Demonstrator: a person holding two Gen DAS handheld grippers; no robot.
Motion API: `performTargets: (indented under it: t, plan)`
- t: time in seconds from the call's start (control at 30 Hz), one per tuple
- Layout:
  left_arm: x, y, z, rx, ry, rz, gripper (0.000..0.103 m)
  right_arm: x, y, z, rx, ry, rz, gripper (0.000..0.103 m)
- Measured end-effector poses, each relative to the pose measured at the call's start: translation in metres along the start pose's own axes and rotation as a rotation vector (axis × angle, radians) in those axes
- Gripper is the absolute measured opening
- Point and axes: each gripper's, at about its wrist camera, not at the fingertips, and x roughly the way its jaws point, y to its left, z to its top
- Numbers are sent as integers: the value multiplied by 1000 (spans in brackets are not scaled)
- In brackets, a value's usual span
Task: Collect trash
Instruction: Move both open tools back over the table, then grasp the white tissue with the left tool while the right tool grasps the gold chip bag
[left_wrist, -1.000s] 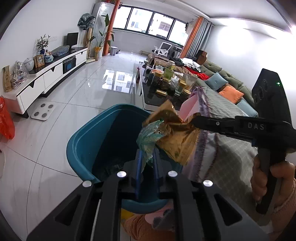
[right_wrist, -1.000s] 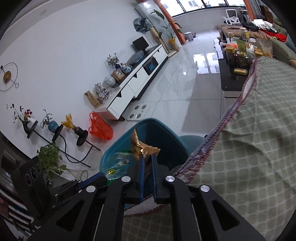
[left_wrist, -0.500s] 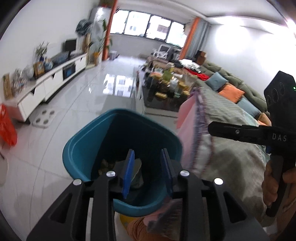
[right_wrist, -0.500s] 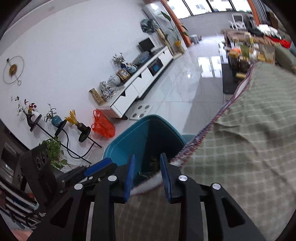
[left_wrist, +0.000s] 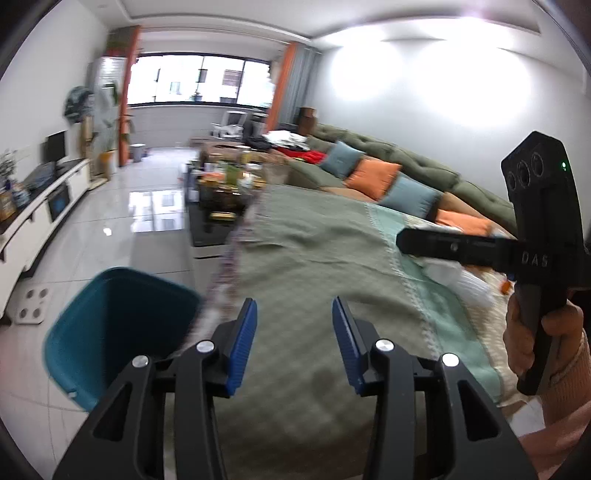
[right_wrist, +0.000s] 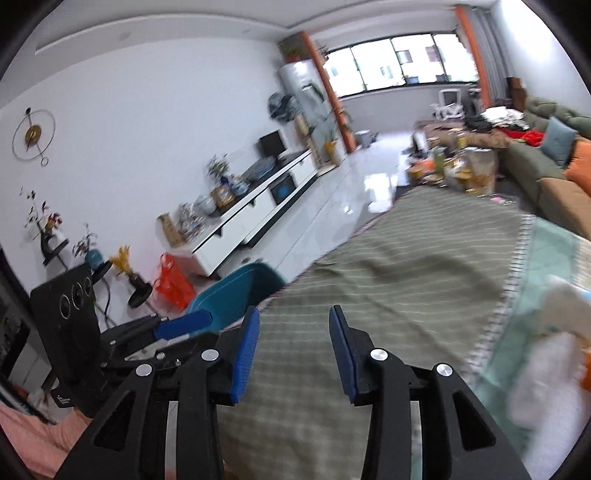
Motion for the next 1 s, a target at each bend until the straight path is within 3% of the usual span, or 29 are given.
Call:
performTargets:
  t: [0.13, 0.6, 1.0]
  plan:
    - [15, -30, -2, 39, 22, -60, 51, -32, -17, -12, 26, -35, -73, 41]
    - [61, -116, 0, 177, 113, -223, 51, -105, -87, -49, 164, -115, -272, 44]
    - [99, -157, 21, 208, 162, -283, 51, -149, -124, -57, 204, -191, -427, 48]
